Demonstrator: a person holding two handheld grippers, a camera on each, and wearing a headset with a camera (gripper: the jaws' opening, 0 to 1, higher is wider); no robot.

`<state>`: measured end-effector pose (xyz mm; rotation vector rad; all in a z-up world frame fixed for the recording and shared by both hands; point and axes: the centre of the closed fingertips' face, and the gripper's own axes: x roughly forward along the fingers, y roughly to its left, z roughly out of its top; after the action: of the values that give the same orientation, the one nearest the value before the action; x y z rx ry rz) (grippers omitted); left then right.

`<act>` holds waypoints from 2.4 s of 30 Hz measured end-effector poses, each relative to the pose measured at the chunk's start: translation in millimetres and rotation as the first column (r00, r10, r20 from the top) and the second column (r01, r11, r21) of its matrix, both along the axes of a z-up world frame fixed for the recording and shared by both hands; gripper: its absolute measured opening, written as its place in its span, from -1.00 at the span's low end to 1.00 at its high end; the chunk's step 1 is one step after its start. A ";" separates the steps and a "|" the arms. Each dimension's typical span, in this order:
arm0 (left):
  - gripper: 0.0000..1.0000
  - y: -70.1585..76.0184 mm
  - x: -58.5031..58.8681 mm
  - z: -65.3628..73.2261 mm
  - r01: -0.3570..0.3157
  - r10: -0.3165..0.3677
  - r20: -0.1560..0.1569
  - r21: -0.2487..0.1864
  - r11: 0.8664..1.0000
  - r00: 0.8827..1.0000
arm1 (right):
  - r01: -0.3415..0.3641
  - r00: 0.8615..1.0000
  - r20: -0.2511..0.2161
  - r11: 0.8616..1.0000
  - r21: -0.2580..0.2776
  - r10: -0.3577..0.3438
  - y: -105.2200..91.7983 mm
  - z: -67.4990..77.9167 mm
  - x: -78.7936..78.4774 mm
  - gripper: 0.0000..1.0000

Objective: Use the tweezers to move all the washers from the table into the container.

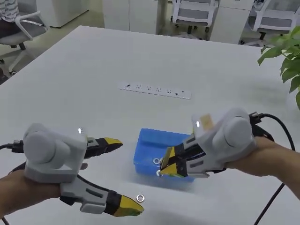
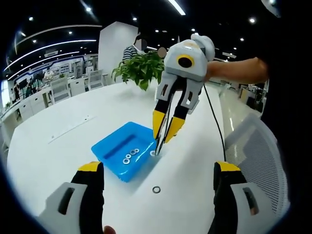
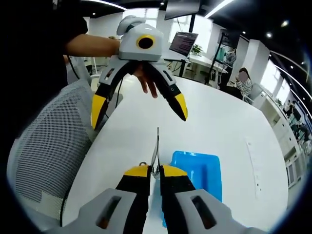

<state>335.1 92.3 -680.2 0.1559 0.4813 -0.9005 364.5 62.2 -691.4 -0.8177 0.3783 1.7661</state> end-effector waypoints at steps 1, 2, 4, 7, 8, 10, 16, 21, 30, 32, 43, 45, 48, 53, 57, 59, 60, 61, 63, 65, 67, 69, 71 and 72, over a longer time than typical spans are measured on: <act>0.98 0.2 -0.3 0.3 -0.002 0.002 0.000 0.000 1.000 1.000 | 0.002 1.000 0.002 1.000 0.001 -0.002 -0.3 0.7 1.8 -0.84; 0.98 0.5 -0.8 0.8 -0.005 0.005 0.000 0.003 1.000 1.000 | 0.007 1.000 0.006 1.000 0.003 -0.007 -0.7 1.6 4.8 -0.84; 0.98 1.0 -1.3 1.5 -0.008 0.008 0.000 0.003 1.000 1.000 | 0.014 1.000 0.010 1.000 0.007 -0.014 -1.6 3.0 9.8 -0.84; 0.98 1.6 -1.9 2.9 -0.015 0.015 0.000 0.002 1.000 1.000 | 0.020 1.000 0.017 1.000 0.007 -0.020 -2.7 4.0 16.8 -0.84; 0.98 1.9 -1.8 3.2 -0.016 0.016 0.001 0.002 1.000 1.000 | 0.021 1.000 0.018 1.000 0.008 -0.021 -2.9 4.4 18.5 -0.84; 0.98 2.4 -1.5 3.9 -0.019 0.019 0.001 0.002 1.000 1.000 | 0.021 0.999 0.027 1.000 0.006 -0.021 -3.4 4.0 23.1 -0.84; 0.98 3.3 1.3 5.9 -0.023 0.023 0.006 -0.001 1.000 1.000 | 0.034 0.999 0.041 0.999 0.007 -0.035 -5.2 -2.0 39.6 -0.84; 0.98 4.4 4.9 7.1 -0.025 0.025 0.009 -0.002 1.000 1.000 | 0.038 0.998 0.051 0.999 -0.006 -0.038 -7.2 -12.1 48.1 -0.84; 0.98 5.7 16.0 7.5 -0.025 0.026 0.016 0.000 1.000 1.000 | 0.050 0.998 0.036 0.999 -0.013 -0.050 -6.7 -28.2 62.4 -0.84; 0.97 5.6 19.1 7.5 -0.025 0.025 0.018 0.000 1.000 1.000 | 0.049 0.998 0.026 0.999 -0.014 -0.049 -5.8 -31.9 63.6 -0.84; 0.87 2.3 34.9 3.9 -0.004 0.003 0.018 0.008 1.000 1.000 | 0.040 0.999 -0.001 0.999 -0.025 -0.040 -1.2 -51.2 67.6 -0.84; 0.81 1.6 37.8 3.1 0.007 -0.008 0.022 0.016 1.000 1.000 | 0.039 0.999 -0.008 0.999 -0.024 -0.039 0.1 -53.8 67.8 -0.84; 0.66 0.4 41.6 2.5 0.025 -0.025 0.023 0.019 1.000 0.999 | 0.036 0.999 -0.018 0.999 -0.027 -0.036 1.7 -58.4 67.1 -0.84; 0.50 -2.8 47.4 1.1 0.049 -0.050 0.023 0.033 0.998 0.998 | 0.037 0.999 -0.022 0.999 -0.031 -0.037 2.5 -64.6 67.1 -0.83; 0.35 -6.9 53.6 1.4 0.073 -0.074 0.031 0.044 0.996 0.997 | 0.036 0.999 -0.026 0.999 -0.035 -0.037 3.3 -67.4 67.0 -0.83; 0.18 -10.6 55.9 1.3 0.094 -0.096 0.032 0.044 0.995 0.995 | 0.035 0.999 -0.030 0.999 -0.036 -0.036 4.2 -68.9 67.0 -0.83; 0.12 -12.3 57.2 0.3 0.105 -0.107 0.033 0.055 0.993 0.994 | 0.036 0.999 -0.031 0.999 -0.038 -0.037 4.4 -69.7 67.4 -0.83; 0.08 -13.2 59.4 -0.1 0.111 -0.114 0.046 0.066 0.992 0.992 | 0.037 0.999 -0.034 0.999 -0.037 -0.038 4.9 -69.9 67.0 -0.83; 0.01 -16.1 62.8 -0.1 0.124 -0.128 0.052 0.069 0.990 0.990 | 0.038 0.999 -0.035 0.999 -0.039 -0.039 5.0 -70.8 67.2 -0.83; -0.10 -18.5 67.5 -0.2 0.132 -0.137 0.060 0.073 0.989 0.989 | 0.039 0.998 -0.041 0.998 -0.042 -0.041 4.8 -72.1 67.1 -0.83; -0.20 -21.0 71.4 -1.9 0.148 -0.155 0.065 0.091 0.985 0.986 | 0.039 0.998 -0.041 0.998 -0.046 -0.041 4.2 -73.6 67.0 -0.83; -0.31 -23.0 74.3 -2.7 0.160 -0.167 0.067 0.103 0.982 0.984 | 0.037 0.998 -0.045 0.998 -0.051 -0.039 3.2 -74.6 65.9 -0.83; -0.43 -25.7 78.3 -2.7 0.167 -0.174 0.069 0.105 0.980 0.982 | 0.036 0.998 -0.048 0.998 -0.051 -0.038 2.8 -75.4 65.4 -0.83; -0.48 -26.7 79.9 -2.8 0.168 -0.176 0.069 0.106 0.980 0.982 | 0.038 0.998 -0.051 0.998 -0.052 -0.041 2.7 -75.4 65.4 -0.83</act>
<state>415.0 65.6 -683.0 0.3269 0.4452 -1.0362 429.9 64.9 -766.7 -0.7957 0.4725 1.7496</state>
